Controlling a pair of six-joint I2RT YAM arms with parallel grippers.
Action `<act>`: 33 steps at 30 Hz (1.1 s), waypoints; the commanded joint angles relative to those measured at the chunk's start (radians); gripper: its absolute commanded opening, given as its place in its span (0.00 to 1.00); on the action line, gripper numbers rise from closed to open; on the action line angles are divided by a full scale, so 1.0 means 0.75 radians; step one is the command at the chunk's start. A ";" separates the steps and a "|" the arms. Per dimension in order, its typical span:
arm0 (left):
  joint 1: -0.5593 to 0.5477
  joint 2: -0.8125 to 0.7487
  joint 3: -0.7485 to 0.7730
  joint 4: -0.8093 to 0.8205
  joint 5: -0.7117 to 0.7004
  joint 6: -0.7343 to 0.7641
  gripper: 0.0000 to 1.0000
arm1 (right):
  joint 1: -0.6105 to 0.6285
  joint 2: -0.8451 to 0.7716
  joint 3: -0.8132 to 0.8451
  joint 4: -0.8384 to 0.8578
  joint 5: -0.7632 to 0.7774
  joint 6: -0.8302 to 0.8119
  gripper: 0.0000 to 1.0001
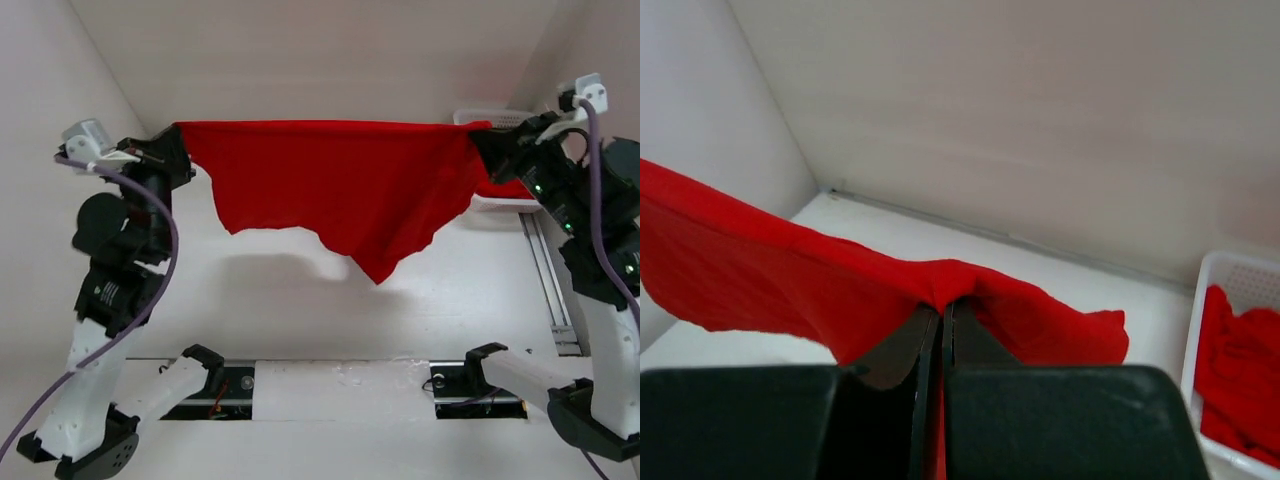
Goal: Fold and stack the t-shirts
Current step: Flatten out the tshirt
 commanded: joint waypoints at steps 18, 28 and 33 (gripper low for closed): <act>0.055 -0.176 0.570 0.002 0.419 0.430 0.00 | -0.059 -0.358 0.478 0.199 0.025 -0.099 0.00; 0.090 -0.067 0.400 -0.010 0.415 0.332 0.00 | -0.175 -0.086 0.475 0.143 -0.666 0.028 0.00; 0.090 0.002 0.177 0.083 0.317 0.257 0.00 | -0.149 0.041 0.174 0.460 -0.873 0.210 0.00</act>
